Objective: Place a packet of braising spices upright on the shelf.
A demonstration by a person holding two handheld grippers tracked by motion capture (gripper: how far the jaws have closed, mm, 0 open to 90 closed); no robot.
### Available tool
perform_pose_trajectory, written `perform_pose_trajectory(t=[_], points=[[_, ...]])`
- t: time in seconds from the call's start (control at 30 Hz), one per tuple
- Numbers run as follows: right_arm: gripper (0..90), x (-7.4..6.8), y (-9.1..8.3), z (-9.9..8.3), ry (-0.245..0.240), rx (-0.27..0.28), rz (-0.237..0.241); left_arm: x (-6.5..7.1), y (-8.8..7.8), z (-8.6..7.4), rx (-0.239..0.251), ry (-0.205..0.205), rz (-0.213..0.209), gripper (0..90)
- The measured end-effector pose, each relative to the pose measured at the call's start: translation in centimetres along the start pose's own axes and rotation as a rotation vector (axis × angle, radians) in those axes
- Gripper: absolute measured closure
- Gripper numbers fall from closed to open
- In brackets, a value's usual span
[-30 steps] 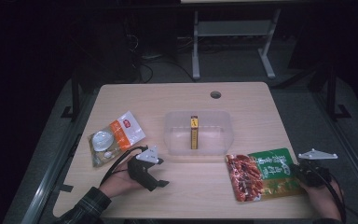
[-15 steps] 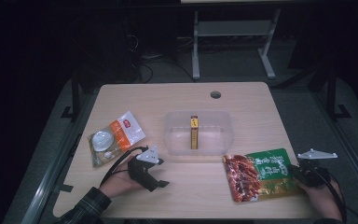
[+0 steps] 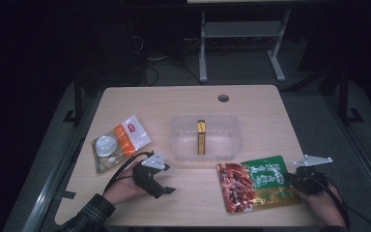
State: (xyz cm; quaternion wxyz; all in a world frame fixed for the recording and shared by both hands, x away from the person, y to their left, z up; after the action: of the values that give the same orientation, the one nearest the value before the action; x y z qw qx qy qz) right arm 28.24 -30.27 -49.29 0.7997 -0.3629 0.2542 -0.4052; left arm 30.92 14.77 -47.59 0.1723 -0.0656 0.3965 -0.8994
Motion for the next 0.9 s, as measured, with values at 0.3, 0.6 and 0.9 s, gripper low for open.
perform_pose_trajectory(t=[0.3,0.6,0.9], points=[[90.0,-3.3,1.5,1.5,-0.088,-0.020,0.094,0.0,0.0,0.0,0.000,0.002,0.000,14.5],[90.0,-7.8,3.4,3.3,-0.219,-0.046,0.192,0.2,-0.4,-0.4,-0.013,-0.004,0.016,14.4],[90.0,-11.9,5.4,5.2,-0.342,-0.061,0.285,0.6,-1.2,-1.0,-0.003,-0.040,0.027,14.4]])
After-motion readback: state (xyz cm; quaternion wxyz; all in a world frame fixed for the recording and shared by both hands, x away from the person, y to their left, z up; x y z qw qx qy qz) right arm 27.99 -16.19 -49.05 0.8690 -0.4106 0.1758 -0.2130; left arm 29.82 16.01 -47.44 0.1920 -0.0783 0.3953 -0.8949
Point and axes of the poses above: each handheld gripper's, and its own axes: y roughly forward along the jaws, z roughly out of its top, x roughly to its right, the point moved 4 cm from there along y, roughly forward along the jaws, and after that the axes turned 8 degrees about z, right-handed, at the moved point
